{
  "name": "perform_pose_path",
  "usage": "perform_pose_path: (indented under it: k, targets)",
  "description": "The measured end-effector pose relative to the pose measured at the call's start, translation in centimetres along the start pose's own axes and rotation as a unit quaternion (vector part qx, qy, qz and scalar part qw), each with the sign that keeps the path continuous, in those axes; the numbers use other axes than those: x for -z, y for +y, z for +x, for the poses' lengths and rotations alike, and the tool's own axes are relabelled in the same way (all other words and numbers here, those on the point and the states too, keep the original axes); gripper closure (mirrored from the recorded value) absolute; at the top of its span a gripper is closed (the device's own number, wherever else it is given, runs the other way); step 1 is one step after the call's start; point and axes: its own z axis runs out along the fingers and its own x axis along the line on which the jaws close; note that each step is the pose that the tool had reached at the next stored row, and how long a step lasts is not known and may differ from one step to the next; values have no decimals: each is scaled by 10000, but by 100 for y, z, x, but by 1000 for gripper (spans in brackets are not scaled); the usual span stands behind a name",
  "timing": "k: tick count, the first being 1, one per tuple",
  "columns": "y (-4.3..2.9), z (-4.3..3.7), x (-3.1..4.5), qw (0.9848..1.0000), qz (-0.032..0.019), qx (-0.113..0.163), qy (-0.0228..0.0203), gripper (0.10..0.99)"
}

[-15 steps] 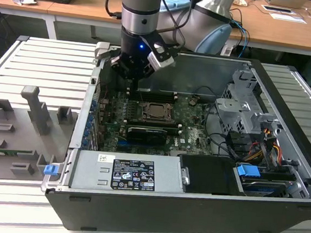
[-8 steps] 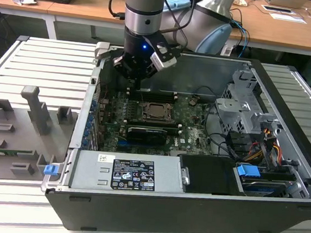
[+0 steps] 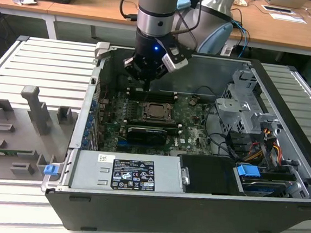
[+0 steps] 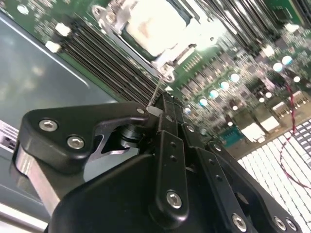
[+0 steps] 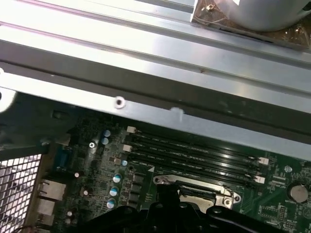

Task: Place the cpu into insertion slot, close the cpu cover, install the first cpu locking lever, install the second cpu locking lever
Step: 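Install the first cpu locking lever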

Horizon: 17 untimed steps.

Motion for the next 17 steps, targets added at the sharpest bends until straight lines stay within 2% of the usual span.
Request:
perform_pose_path:
  k: [4,9,10,11,12,13,17]
  targets:
    - [-26,-114,-10,10000,1,-28,-3,980]
    - [-31,-121,-54,9988,-16,-484,-43,980]
    - [-32,-121,-60,9983,-33,-573,-53,980]
    - [-32,-120,-63,9980,-75,-621,-64,980]
    - [-32,-121,-66,9976,-167,-667,-83,980]
    - [-33,-121,-71,9974,-198,-686,-90,980]
    - [-40,-134,-112,9973,-194,-698,-91,980]
